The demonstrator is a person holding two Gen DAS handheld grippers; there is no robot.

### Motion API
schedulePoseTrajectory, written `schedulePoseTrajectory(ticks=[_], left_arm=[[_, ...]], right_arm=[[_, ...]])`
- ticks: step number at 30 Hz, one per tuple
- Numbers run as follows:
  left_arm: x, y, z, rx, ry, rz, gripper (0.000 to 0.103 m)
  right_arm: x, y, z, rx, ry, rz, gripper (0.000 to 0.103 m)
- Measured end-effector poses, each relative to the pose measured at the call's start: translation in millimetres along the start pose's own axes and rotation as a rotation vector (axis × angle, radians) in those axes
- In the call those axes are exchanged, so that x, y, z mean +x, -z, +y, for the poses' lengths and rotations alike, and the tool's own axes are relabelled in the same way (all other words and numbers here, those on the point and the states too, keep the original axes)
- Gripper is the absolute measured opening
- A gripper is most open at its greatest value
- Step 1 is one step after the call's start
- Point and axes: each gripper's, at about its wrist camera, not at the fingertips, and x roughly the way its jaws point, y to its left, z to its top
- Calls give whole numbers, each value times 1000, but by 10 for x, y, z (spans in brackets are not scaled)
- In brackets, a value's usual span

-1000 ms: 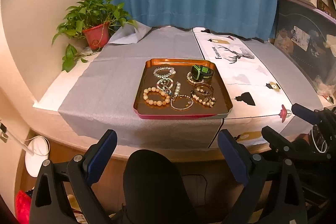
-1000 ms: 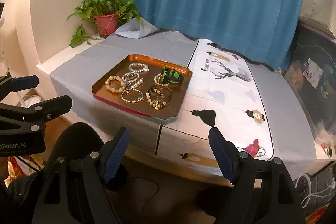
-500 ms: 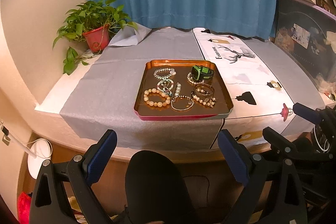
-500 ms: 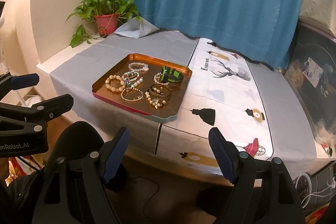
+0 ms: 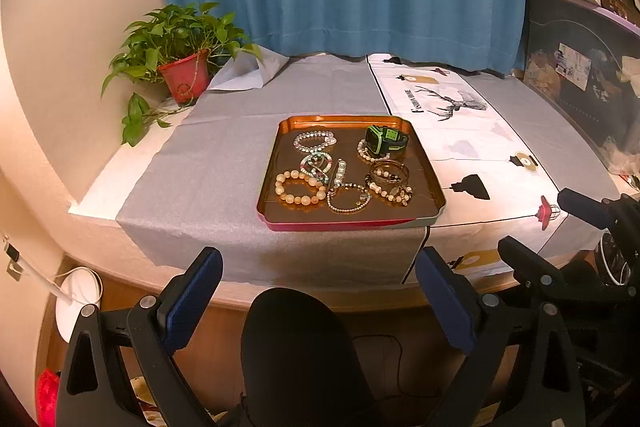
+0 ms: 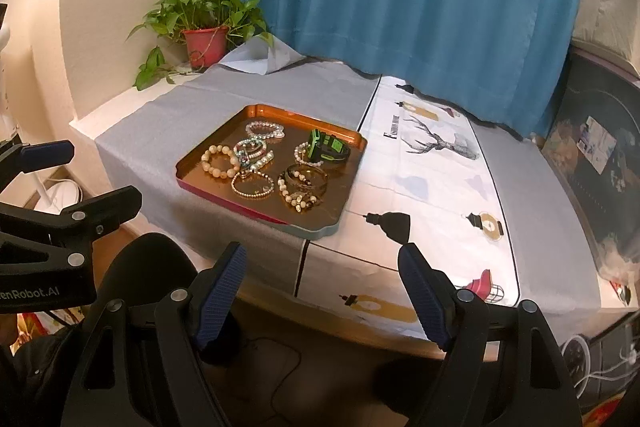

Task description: Organize jewelry

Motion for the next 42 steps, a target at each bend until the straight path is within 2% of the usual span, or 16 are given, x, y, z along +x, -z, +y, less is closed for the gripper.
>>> schedulePoseTrajectory(ticks=[42], left_arm=[[4,20,74,7,-28,-11,97]], right_arm=[[-2,-22,20,-3,-1,2,79]])
